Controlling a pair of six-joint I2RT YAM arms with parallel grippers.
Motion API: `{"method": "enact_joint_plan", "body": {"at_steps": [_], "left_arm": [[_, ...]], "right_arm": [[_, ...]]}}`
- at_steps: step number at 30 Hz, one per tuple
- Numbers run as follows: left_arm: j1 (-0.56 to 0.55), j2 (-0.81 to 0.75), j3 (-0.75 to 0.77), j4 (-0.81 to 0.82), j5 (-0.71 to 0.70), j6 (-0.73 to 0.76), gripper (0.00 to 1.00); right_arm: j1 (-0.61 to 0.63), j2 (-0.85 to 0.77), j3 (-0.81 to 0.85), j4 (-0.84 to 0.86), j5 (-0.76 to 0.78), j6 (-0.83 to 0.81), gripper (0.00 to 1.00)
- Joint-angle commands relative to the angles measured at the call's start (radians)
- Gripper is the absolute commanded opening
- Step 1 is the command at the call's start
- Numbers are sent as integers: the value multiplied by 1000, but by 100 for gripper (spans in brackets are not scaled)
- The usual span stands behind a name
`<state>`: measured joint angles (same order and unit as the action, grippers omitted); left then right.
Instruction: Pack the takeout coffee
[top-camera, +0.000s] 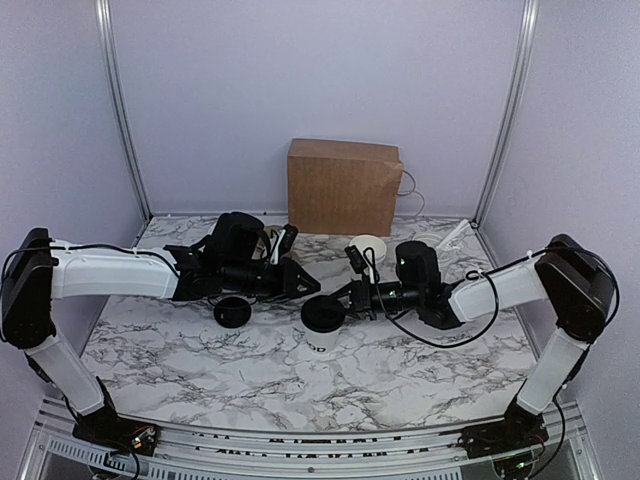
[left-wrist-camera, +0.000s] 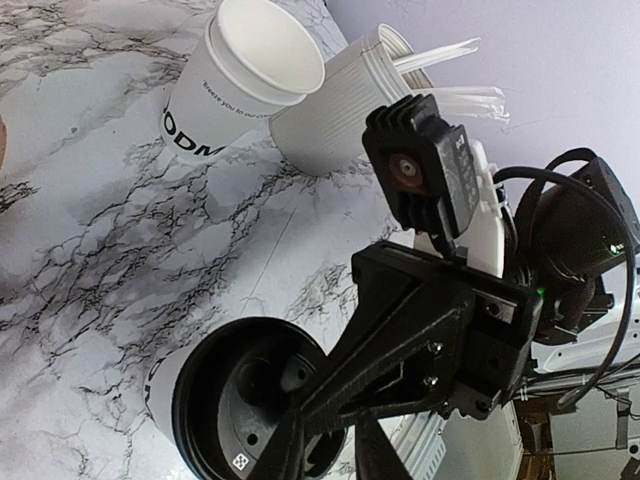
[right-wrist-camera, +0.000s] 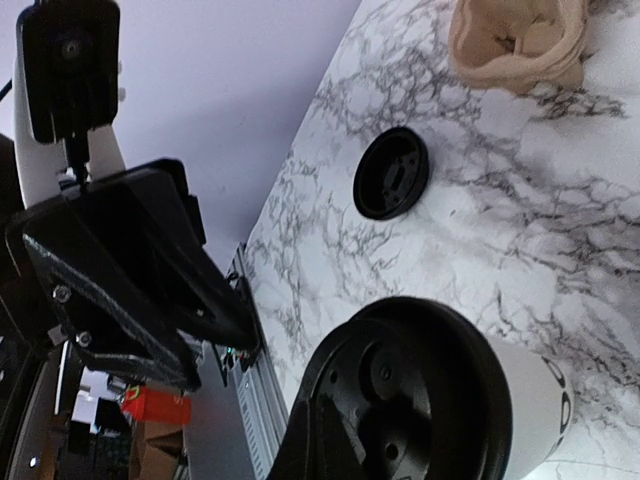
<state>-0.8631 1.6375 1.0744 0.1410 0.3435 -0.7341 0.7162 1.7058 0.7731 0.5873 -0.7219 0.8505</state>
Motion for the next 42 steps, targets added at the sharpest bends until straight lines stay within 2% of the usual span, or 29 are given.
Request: {"method": "enact_joint_plan", "body": {"at_steps": [1, 9, 19, 23, 27, 29, 35, 42], "left_arm": [[-4, -34, 4, -49, -26, 23, 20], [-4, -31, 18, -51, 4, 32, 20], [-3, -113, 13, 82, 102, -40, 19], [7, -130, -43, 174, 130, -83, 15], [34, -73, -158, 345, 187, -171, 3], [37, -30, -196, 378, 193, -182, 0], [42, 90, -226, 371, 183, -211, 0], [41, 57, -194, 271, 139, -157, 0]], "right_arm": [[8, 30, -18, 65, -7, 70, 0], [8, 7, 18, -39, 16, 25, 0], [12, -18, 56, -101, 38, -9, 0], [12, -22, 58, -118, 49, -19, 0], [12, -39, 55, -136, 73, -26, 0], [13, -61, 56, -133, 75, -30, 0], [16, -128, 102, -209, 116, -75, 0], [15, -121, 118, -221, 105, -81, 0]]}}
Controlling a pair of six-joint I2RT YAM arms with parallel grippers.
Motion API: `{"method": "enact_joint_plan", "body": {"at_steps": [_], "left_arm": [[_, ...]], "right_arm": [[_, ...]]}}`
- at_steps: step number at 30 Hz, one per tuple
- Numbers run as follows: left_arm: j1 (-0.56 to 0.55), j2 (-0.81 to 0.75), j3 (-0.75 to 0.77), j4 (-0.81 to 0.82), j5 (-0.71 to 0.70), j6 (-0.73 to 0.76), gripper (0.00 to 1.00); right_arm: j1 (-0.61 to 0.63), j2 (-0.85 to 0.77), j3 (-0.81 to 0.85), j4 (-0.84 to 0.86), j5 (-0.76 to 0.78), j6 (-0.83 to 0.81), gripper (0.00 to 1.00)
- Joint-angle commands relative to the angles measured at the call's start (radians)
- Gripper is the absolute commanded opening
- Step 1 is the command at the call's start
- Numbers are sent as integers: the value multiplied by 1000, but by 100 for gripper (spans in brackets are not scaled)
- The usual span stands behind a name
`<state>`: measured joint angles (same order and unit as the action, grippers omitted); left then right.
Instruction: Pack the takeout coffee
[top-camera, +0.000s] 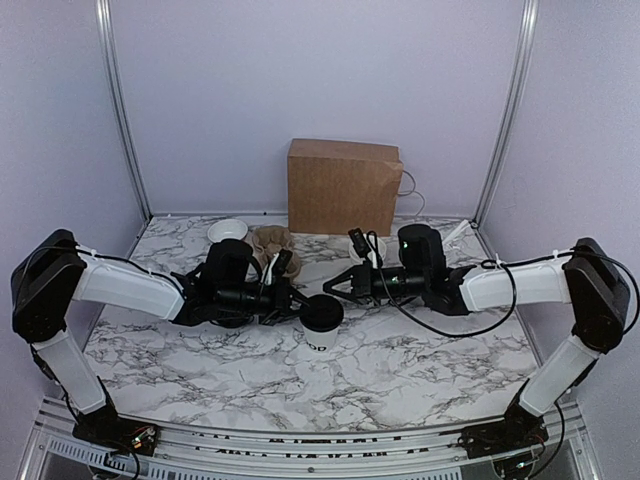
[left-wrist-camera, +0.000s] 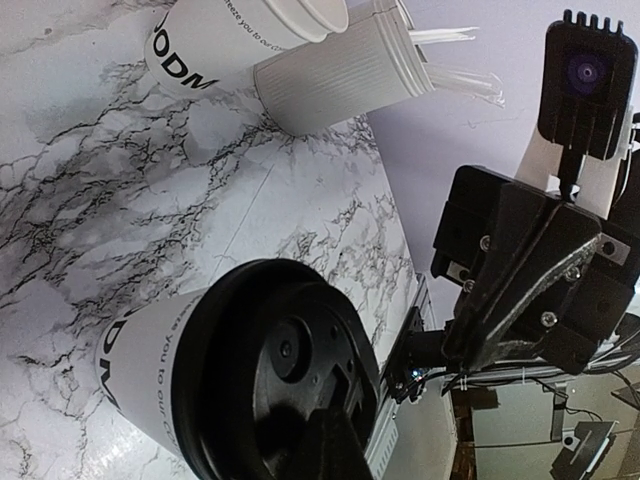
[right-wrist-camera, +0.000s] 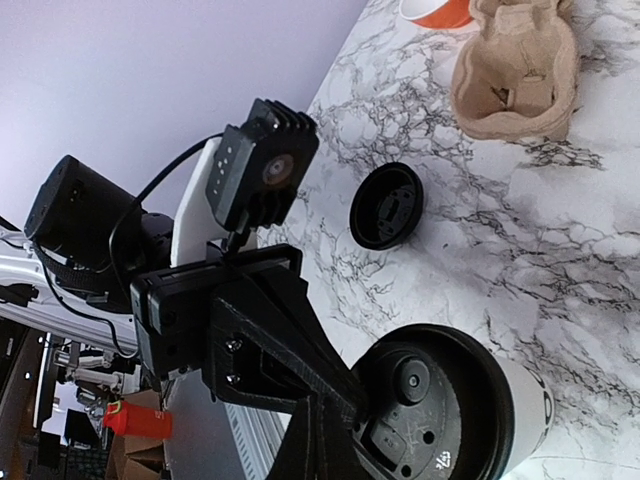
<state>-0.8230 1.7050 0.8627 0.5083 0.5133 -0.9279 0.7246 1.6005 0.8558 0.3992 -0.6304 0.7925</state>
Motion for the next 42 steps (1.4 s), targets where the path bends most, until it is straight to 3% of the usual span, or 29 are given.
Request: {"method": "enact_joint_plan", "body": {"at_steps": [1, 13, 26, 42], "left_arm": [[1, -10, 22, -104, -29, 41, 0], [-2, -9, 48, -131, -30, 57, 0], [-5, -12, 71, -161, -35, 74, 0], [-15, -69, 150, -195, -27, 117, 0]], "right_arm": [[7, -15, 41, -37, 14, -27, 0], [0, -80, 196, -155, 24, -128, 1], [-5, 108, -38, 47, -52, 22, 0], [3, 81, 20, -39, -17, -23, 0]]}}
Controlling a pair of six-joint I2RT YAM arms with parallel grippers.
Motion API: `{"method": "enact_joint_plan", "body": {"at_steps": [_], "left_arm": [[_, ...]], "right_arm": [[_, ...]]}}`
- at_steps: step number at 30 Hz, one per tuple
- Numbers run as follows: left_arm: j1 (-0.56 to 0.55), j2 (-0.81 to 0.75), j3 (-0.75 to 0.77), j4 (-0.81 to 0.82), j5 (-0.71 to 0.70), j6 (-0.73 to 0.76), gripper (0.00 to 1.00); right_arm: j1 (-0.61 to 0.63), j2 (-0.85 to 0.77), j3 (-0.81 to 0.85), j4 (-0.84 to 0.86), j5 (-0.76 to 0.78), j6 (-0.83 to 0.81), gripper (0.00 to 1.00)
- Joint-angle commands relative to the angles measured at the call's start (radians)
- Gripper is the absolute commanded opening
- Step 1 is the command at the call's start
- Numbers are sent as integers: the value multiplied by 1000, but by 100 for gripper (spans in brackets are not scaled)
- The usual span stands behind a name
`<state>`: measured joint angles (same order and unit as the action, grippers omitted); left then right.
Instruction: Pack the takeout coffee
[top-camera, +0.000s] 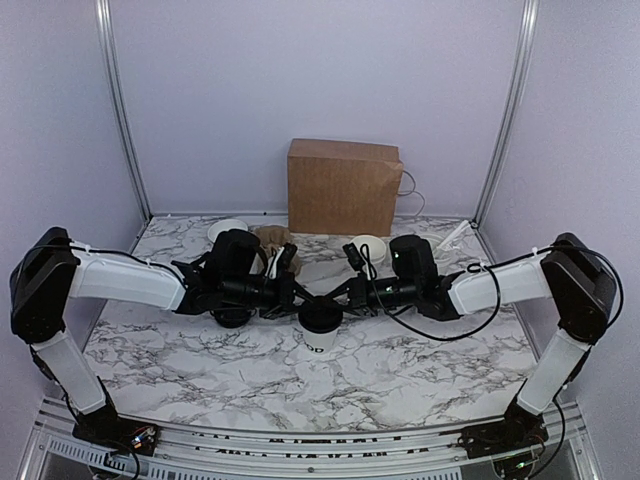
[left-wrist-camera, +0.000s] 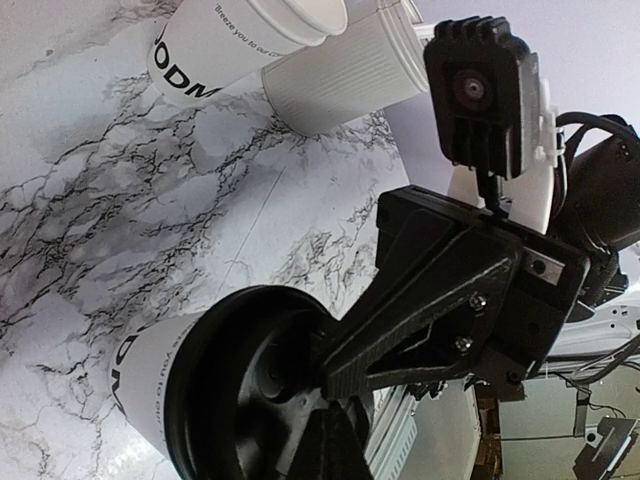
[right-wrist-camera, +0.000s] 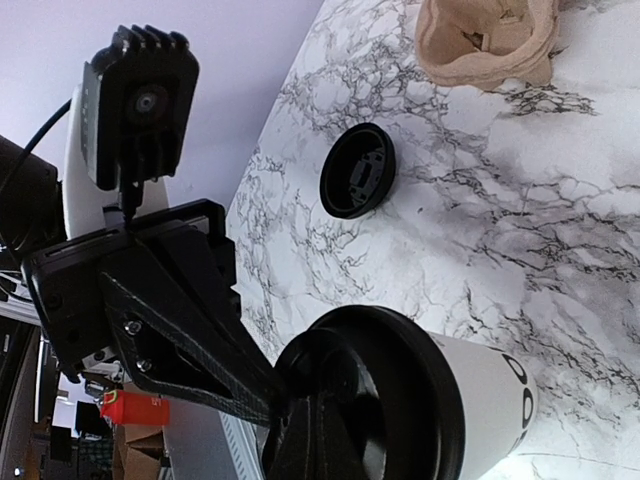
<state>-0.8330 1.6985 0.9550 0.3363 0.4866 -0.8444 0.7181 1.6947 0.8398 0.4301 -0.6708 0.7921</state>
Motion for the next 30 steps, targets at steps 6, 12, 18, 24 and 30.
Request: {"method": "enact_joint_plan", "body": {"at_steps": [6, 12, 18, 24, 30], "left_arm": [[-3, -110, 111, -25, 7, 44, 0], [18, -103, 53, -3, 6, 34, 0], [15, 69, -46, 18, 24, 29, 0], [6, 19, -41, -54, -32, 72, 0], [5, -28, 38, -173, -59, 132, 0]], "right_arm": [[26, -25, 86, -148, 60, -66, 0], [26, -27, 77, -165, 78, -67, 0], [26, -23, 62, -156, 84, -59, 0], [26, -26, 59, -165, 86, -66, 0], [30, -32, 92, -200, 96, -93, 0]]}}
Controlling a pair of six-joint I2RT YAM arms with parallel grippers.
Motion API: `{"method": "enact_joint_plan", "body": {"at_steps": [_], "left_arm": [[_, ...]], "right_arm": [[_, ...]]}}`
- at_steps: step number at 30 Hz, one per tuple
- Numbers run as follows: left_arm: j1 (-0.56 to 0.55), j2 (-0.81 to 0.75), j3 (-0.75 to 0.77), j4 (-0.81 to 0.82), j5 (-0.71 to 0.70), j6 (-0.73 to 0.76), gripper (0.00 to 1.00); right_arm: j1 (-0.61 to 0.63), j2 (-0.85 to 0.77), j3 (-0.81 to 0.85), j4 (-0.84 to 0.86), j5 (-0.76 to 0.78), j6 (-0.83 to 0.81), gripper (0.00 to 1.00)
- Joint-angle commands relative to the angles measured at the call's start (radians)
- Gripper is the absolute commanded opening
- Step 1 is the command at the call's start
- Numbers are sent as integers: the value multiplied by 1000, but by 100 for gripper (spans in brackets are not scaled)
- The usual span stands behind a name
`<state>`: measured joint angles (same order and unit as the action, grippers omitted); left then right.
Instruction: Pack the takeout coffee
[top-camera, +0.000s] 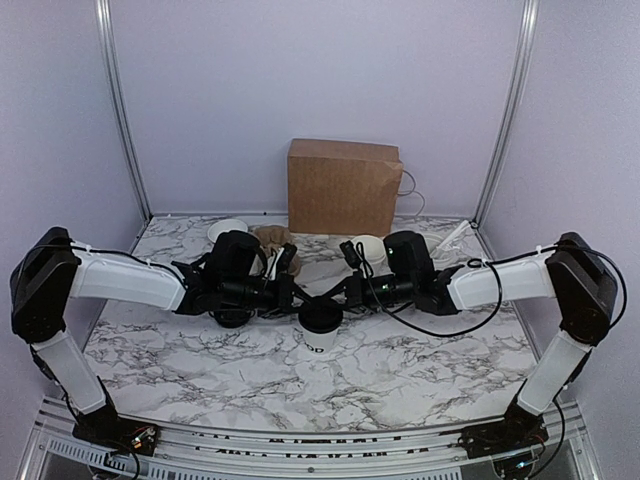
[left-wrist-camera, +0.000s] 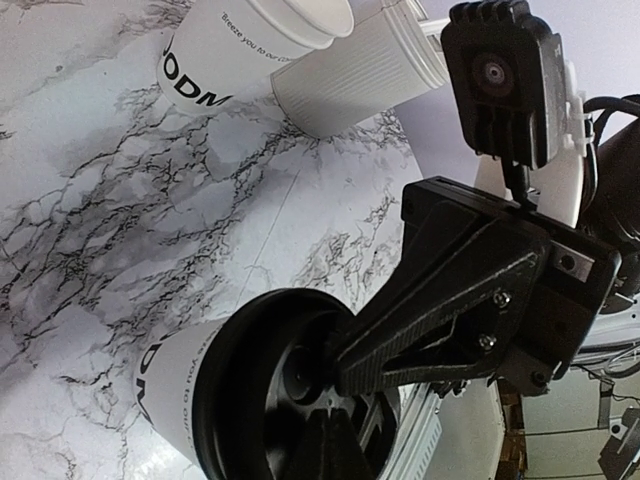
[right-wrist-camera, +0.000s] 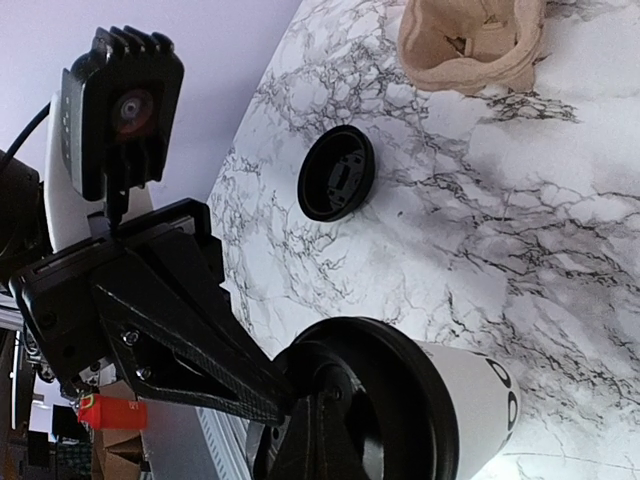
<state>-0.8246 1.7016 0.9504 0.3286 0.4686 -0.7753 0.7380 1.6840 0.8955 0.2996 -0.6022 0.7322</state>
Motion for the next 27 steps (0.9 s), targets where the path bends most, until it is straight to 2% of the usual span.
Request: {"method": "enact_joint_plan", "body": {"at_steps": [1, 7, 9, 11, 15, 18, 21, 27], "left_arm": [[-4, -39, 57, -172, -41, 67, 0], [-4, -97, 139, -252, -68, 92, 0], [-4, -124, 151, -273, -93, 101, 1], [-4, -157, 158, -300, -130, 119, 7], [-4, -216, 168, -371, -233, 168, 23], [-3, -265, 162, -411, -322, 198, 37], [0, -318, 143, -437, -424, 216, 58], [18, -423, 112, -486, -567, 238, 79]], "right_arm": [[13, -26, 47, -86, 35, -44, 0], [32, -73, 146, -246, 119, -157, 1], [44, -98, 180, -329, 182, -212, 5], [65, -123, 214, -411, 265, -268, 14], [133, -150, 269, -566, 444, -354, 53], [171, -156, 290, -628, 542, -387, 72], [206, -148, 310, -678, 615, -405, 79], [268, -101, 374, -762, 729, -420, 84]]}}
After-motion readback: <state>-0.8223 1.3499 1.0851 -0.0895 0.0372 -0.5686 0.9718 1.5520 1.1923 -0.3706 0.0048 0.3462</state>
